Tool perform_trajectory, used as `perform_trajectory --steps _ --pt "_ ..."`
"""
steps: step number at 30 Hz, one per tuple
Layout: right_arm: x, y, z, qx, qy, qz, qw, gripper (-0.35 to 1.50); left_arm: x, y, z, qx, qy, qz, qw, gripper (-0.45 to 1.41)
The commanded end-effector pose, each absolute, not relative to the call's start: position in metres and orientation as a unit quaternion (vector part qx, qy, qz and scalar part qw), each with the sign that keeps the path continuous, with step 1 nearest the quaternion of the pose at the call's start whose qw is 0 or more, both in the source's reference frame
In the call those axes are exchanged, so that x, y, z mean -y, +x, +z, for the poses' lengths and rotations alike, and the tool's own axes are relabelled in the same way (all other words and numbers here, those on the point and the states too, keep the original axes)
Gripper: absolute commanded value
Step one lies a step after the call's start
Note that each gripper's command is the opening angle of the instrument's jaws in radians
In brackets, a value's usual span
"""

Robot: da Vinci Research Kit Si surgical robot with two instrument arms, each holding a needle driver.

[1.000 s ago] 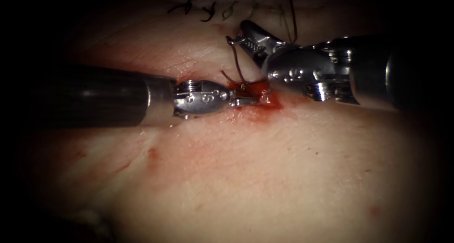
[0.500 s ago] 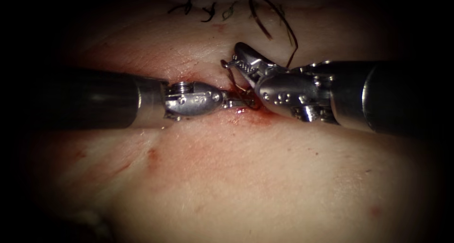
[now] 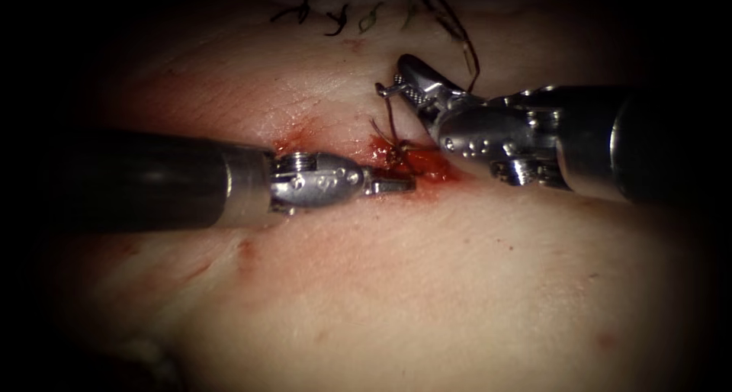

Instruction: Wound Closure

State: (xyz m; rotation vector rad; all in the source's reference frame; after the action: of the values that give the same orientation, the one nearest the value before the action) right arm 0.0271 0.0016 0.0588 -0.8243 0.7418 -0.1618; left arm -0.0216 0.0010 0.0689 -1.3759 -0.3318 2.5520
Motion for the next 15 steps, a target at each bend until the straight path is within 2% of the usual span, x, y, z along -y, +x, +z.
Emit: perform_trajectory --steps 1,15 --pt "-0.0016 0.0278 0.0598 -0.356 -0.398 -0.076 0.842 -0.35 -0.0006 -0.0222 0.0694 0.113 -0.469 0.869 0.109 -0.25" --pt "-0.0013 0.0299 0.0607 -0.360 -0.398 -0.067 0.841 -0.35 -0.0013 -0.0217 0.0683 0.120 -0.479 0.862 0.113 -0.18"
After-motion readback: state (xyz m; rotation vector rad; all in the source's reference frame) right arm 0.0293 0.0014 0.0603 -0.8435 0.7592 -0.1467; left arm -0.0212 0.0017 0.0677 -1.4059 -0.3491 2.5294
